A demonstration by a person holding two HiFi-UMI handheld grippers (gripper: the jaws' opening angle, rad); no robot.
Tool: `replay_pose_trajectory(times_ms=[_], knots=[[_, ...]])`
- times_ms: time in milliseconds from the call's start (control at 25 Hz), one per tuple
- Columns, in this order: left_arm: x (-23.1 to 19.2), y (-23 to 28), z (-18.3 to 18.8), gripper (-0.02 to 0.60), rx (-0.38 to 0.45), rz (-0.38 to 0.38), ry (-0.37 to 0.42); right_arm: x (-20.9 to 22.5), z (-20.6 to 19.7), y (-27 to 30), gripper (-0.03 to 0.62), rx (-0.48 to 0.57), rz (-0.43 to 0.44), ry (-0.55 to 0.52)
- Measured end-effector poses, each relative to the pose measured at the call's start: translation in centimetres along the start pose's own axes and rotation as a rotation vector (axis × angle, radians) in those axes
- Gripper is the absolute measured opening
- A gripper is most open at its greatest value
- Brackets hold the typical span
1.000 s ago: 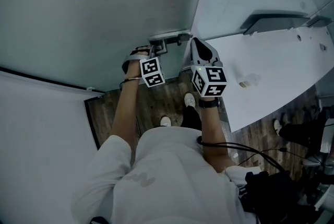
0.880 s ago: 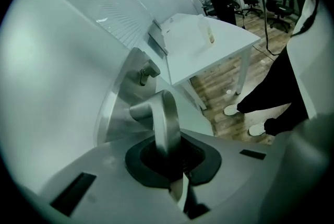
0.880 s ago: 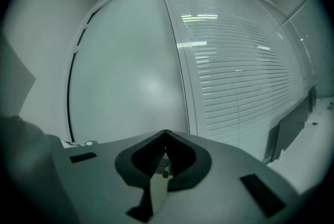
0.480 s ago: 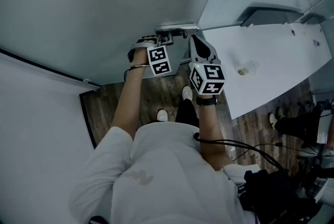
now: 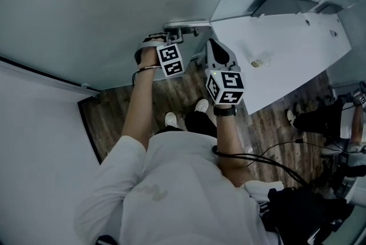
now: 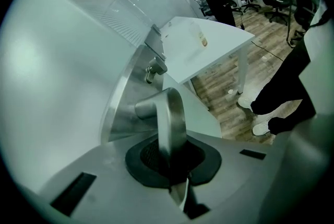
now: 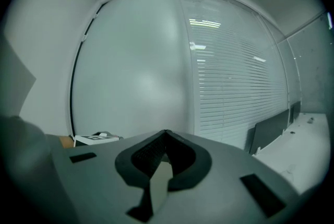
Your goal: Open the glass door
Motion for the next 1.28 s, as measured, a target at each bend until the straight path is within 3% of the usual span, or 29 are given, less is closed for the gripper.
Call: replay_pose_trajectory(times_ms=[240, 400, 560, 800, 1280], knots=[[0.5, -0.6, 1.5, 0.005, -0.016, 0.002, 0.010, 1.2, 0.7, -1.7, 0.003, 0.000, -0.002, -0.023], [1.8, -0.9, 0.7, 0.005, -0.058, -0.050, -0.003, -0.5, 2.0, -3.0, 0.002, 0.037, 0.040, -0.045], [2.8, -2.0, 0.4, 0.005, -0.056, -0.044, 0.020, -2.1, 2.6, -6.6, 0.002, 0.068, 0.061, -0.072], [5.7, -2.4, -1.3, 0.005, -0.171, -0.001, 0.166, -1.6, -0.8, -13.1, 0.003, 0.014, 0.057, -0.062], [14.4, -10.8, -3.1, 0.003, -0.088, -0.014, 0.283, -3.7, -10.1, -26.5, 0.002, -0.068, 0.098, 0.099]])
Point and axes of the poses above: the fingertips, and each gripper's own axes: y forward along the fingers, x to its right, z out of its top, the point moved 6 cm from there along -y, backward along the fingers, and after that the axes turned 11 degrees about -y, right-handed, at the moved point
